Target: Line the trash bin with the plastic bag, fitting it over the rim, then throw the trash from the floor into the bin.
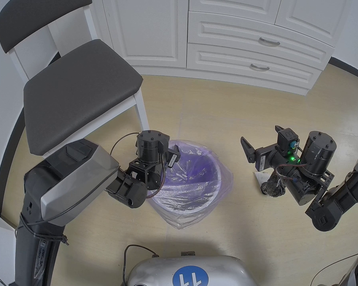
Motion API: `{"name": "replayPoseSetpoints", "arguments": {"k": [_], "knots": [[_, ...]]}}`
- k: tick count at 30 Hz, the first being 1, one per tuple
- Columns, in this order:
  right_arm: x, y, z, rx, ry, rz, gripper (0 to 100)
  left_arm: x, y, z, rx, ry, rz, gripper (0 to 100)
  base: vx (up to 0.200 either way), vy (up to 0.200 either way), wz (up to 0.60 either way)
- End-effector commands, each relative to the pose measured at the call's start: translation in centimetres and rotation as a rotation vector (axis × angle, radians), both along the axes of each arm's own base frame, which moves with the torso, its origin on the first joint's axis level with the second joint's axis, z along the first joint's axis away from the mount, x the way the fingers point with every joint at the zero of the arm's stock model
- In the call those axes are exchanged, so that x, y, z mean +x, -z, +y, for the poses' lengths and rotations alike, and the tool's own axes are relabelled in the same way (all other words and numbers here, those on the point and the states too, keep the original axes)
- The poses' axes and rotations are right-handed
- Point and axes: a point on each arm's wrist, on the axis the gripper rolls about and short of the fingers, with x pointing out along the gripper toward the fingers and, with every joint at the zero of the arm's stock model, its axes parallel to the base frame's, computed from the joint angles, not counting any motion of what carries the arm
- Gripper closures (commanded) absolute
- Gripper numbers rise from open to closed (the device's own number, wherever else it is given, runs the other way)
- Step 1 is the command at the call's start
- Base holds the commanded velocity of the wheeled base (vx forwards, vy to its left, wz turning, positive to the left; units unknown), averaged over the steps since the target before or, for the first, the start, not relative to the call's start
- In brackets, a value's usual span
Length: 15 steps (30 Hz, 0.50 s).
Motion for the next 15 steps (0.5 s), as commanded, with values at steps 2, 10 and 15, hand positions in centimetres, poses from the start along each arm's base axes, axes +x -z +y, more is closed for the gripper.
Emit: {"name": "replayPoseSetpoints", "arguments": {"k": [2, 10, 15], "knots": [[0.2, 0.5, 0.2, -0.008, -0.002, 0.014, 0, 1.1, -0.8, 0.4, -0.021, -0.019, -0.033, 0, 0.000, 0.000, 0.00], [0.9, 1.8, 0.5, -0.025, -0.001, 0.045, 0, 3.0, -0.4, 2.3, -0.033, -0.073, -0.027, 0, 0.000, 0.000, 0.00], [1.5, 2.6, 0.8, -0.033, 0.001, 0.061, 0, 3.7, -0.5, 2.2, -0.104, -0.089, 0.007, 0, 0.000, 0.000, 0.00]]}}
